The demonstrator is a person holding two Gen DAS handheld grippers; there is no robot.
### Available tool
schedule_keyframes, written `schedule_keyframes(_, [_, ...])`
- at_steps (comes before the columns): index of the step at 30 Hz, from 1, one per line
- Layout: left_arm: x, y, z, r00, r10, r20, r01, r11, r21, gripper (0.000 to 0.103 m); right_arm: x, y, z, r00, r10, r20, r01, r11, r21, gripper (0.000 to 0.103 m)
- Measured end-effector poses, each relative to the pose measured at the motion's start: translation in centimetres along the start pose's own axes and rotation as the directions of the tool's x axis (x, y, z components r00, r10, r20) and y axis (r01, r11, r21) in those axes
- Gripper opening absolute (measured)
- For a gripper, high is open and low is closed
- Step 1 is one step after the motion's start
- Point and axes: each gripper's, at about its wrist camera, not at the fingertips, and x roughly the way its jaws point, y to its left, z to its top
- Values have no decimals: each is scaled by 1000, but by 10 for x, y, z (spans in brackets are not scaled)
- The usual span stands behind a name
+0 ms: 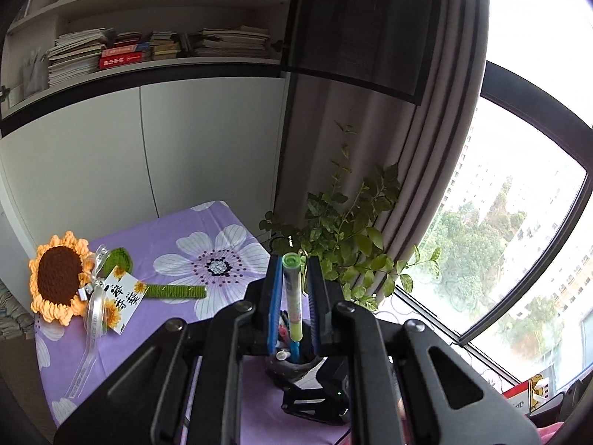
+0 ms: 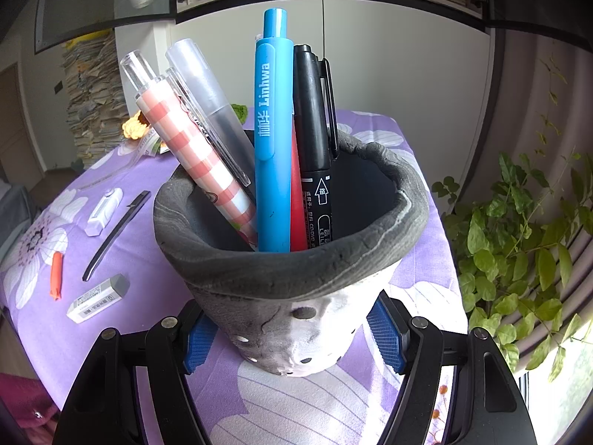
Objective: Organize stationery
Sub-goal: 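Lift the green pen with the left gripper and insert it into the cup, then open the left gripper to release the green pen in the cup, then grasp the silver metal pen with the left gripper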
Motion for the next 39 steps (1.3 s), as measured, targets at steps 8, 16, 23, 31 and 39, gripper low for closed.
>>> schedule_keyframes(8, [57, -24, -8, 993, 11, -119, 0, 996, 93, 11, 0, 0, 0, 1000, 1, 1, -1, 1000, 1, 73])
schedule_keyframes(16, [90, -15, -29, 975, 61, -214, -39, 994, 106, 11, 1, 0, 1, 1000, 7, 1, -7, 1000, -2, 73])
schedule_keyframes(23, [97, -13, -42, 965, 72, -252, -42, 991, 125, 11, 2, 0, 1, 1000, 7, 1, -7, 1000, -1, 73])
schedule_keyframes(31, [45, 21, -29, 987, 80, -139, -77, 997, 27, 39, 2, -1, 1, 1000, 6, 1, -6, 1000, -2, 73])
schedule_keyframes(39, [18, 125, -69, 926, 319, -203, -355, 917, -181, 59, 2, -1, 1, 1000, 8, 1, -8, 1000, -1, 73])
